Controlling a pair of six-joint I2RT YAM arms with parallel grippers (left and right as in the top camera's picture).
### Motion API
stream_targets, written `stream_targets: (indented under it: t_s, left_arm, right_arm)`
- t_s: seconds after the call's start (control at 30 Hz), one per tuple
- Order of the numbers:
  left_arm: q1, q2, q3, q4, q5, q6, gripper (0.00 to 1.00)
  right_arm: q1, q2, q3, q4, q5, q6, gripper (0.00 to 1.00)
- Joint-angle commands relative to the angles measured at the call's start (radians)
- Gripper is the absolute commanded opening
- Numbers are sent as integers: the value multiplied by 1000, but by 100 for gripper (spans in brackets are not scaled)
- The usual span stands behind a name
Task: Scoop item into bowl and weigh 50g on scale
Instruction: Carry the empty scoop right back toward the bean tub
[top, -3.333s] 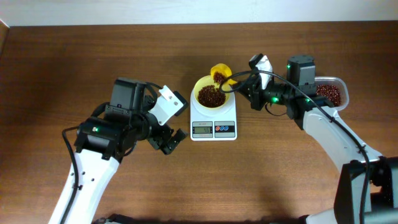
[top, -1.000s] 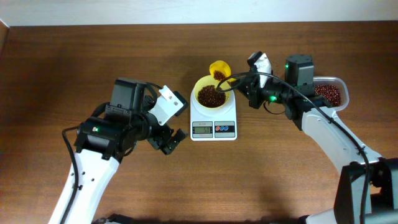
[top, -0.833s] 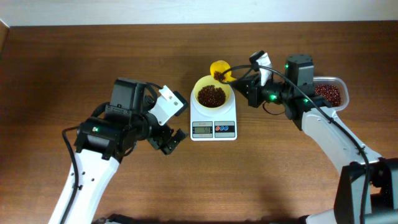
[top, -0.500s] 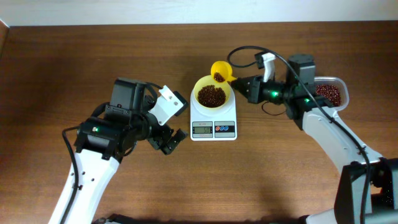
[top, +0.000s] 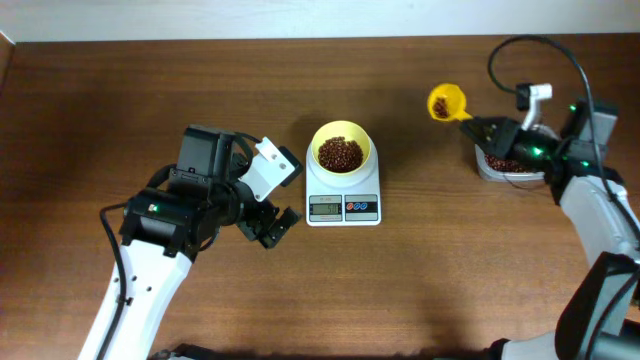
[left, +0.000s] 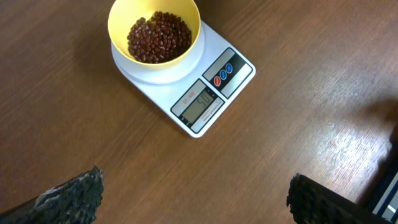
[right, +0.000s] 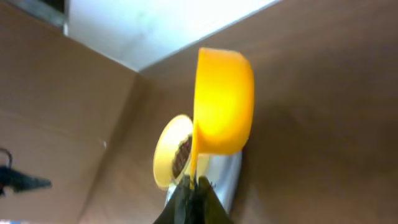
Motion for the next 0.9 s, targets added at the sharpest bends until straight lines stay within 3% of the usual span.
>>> stream_targets:
  t_s: [0.0,0.17,0.3,0.37,0.47,0.73,0.87]
  left_arm:
    - [4,-4,21,2,3,13,99]
    - [4,-4,21,2,3,13,99]
    - [4,-4,21,2,3,13,99]
    - [4,-4,21,2,3,13,99]
    - [4,-4,21,2,3,13,99]
    - [4,-4,21,2,3,13,99]
    - [4,-4,21,2,3,13,99]
  right_arm:
    - [-81,-19,1,-59,-23,-147,4]
    - [-228,-19,1,-104,-15,-208,4]
    - [-246,-25,1,-347,225,-513,4]
    - [-246,-52,2,-339,292,-560,4]
    - [-245,-133,2,-290,624,-611,4]
    - [-171,-270,2,-238,776,-723,4]
    - [-84,-269,2,-234,997,-734,4]
